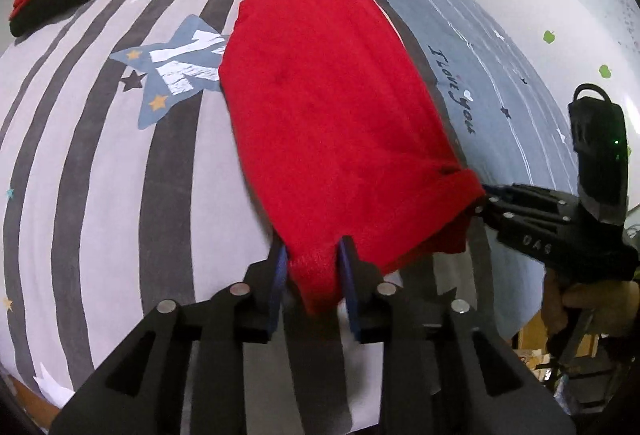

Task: Fold clothes
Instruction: 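Lower the red garment onto the bed and open both tools, then grasp the garment hem with the left tool while the right tool grasps beside it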

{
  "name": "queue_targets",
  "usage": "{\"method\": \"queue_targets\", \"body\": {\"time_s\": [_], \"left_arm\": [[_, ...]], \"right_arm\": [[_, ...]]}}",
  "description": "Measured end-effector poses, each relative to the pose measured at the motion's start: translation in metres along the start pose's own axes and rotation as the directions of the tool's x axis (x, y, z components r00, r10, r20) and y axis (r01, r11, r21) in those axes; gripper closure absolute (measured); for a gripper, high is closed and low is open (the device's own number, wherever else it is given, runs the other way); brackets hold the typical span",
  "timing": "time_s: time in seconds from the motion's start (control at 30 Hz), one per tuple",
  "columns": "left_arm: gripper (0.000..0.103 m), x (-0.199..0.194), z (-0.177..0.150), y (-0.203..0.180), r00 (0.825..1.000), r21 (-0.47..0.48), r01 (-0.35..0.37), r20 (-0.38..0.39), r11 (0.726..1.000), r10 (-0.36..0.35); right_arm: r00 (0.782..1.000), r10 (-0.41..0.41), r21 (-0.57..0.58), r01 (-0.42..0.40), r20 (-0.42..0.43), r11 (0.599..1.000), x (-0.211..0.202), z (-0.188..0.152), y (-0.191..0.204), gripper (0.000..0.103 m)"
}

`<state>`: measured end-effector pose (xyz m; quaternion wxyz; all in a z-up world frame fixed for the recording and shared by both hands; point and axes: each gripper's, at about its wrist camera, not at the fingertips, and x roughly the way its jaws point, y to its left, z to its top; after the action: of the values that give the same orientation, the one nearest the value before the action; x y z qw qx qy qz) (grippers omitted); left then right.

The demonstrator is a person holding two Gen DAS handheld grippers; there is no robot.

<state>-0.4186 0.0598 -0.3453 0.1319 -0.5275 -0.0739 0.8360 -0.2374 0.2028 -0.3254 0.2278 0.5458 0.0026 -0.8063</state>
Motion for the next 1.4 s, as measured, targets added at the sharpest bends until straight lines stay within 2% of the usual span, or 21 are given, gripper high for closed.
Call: {"method": "queue_targets", "body": {"time_s": [0.1,0.17,0.27,0.37,0.43,0.5,0.53,0.57,0.63,0.73,0.87,1.0,1.07,1.1,1.13,1.17,1.27,1.33,1.4], "left_arm": [[0.076,-0.002,-0.013,0.008,1.000,0.012,0.000,-0.008,1.000,0.001],[0.076,-0.005,-0.020,0.014,1.000,0.008,0.001,-0.008,1.000,-0.001],[0.075,-0.010,-0.024,0.022,1.000,-0.004,-0.001,0.002,1.000,0.002],[0.070,-0.015,-0.018,0.032,0.999,-0.044,-0.001,0.032,0.999,0.002],[0.063,-0.018,-0.009,0.039,0.998,-0.076,0.002,0.069,0.997,0.003],[0.054,-0.019,0.002,0.043,0.993,-0.101,0.007,0.120,0.995,0.005],[0.050,-0.017,0.008,0.045,0.990,-0.112,0.009,0.140,0.994,0.006],[0.050,-0.013,0.014,0.046,0.989,-0.119,0.007,0.150,0.993,0.011],[0.050,-0.002,0.020,0.045,0.988,-0.123,0.004,0.151,0.992,0.015],[0.049,0.016,0.026,0.043,0.990,-0.131,0.001,0.142,0.991,0.018],[0.048,0.041,0.021,0.040,0.997,-0.149,0.001,0.077,0.989,0.010],[0.047,0.047,0.013,0.034,0.997,-0.128,0.031,0.078,0.991,-0.021],[0.057,0.049,0.012,0.032,0.997,-0.114,0.042,0.069,0.993,-0.034],[0.075,0.049,0.012,0.030,0.997,-0.098,0.050,0.061,0.994,-0.044],[0.086,0.050,0.012,0.029,0.997,-0.082,0.058,0.054,0.995,-0.054],[0.089,0.047,0.014,0.025,0.997,-0.057,0.060,0.051,0.997,-0.057],[0.091,0.012,0.021,0.018,0.991,-0.034,0.078,0.115,0.996,-0.073],[0.091,-0.017,0.021,0.018,0.982,-0.035,0.087,0.169,0.996,-0.080],[0.091,-0.023,0.016,0.019,0.985,-0.027,0.066,0.163,0.997,-0.061]], "right_arm": [[0.999,-0.040,-0.005,0.040,0.007,0.999,-0.003,-0.019,0.009,0.087],[0.999,-0.048,-0.005,0.048,-0.013,0.999,-0.007,-0.036,0.016,0.075],[0.998,-0.042,-0.015,0.041,-0.051,0.999,-0.014,-0.069,0.028,0.075],[0.999,-0.026,0.021,0.027,-0.028,0.999,-0.028,-0.083,0.038,0.075],[1.000,-0.008,0.073,0.006,0.028,0.997,-0.041,-0.076,0.035,0.072],[0.996,0.007,0.138,-0.020,0.093,0.990,-0.052,-0.063,0.026,0.065],[0.992,0.013,0.170,-0.035,0.125,0.985,-0.057,-0.057,0.021,0.057],[0.987,0.018,0.201,-0.050,0.158,0.978,-0.063,-0.051,0.017,0.055],[0.982,0.013,0.237,-0.059,0.188,0.970,-0.046,-0.030,0.011,0.055],[0.985,0.019,0.291,-0.069,0.171,0.954,-0.016,-0.011,-0.007,0.055],[0.993,0.086,0.377,-0.109,0.078,0.920,0.019,-0.012,-0.026,0.055],[0.988,0.154,0.408,-0.147,0.017,0.901,0.039,-0.018,-0.025,0.054],[0.982,0.188,0.412,-0.181,0.024,0.893,0.042,-0.021,-0.023,0.055],[0.978,0.208,0.416,-0.196,0.018,0.888,0.044,-0.023,-0.022,0.057],[0.975,0.223,0.411,-0.210,0.016,0.887,0.046,-0.025,-0.021,0.068],[0.971,0.238,0.406,-0.223,0.015,0.886,0.048,-0.026,-0.019,0.088],[0.967,0.249,0.340,-0.255,0.060,0.905,0.028,-0.023,-0.005,0.091],[0.954,0.273,0.293,-0.297,0.120,0.909,-0.001,-0.023,0.006,0.091],[0.949,0.288,0.273,-0.313,0.127,0.910,-0.015,-0.029,0.011,0.091]]}}
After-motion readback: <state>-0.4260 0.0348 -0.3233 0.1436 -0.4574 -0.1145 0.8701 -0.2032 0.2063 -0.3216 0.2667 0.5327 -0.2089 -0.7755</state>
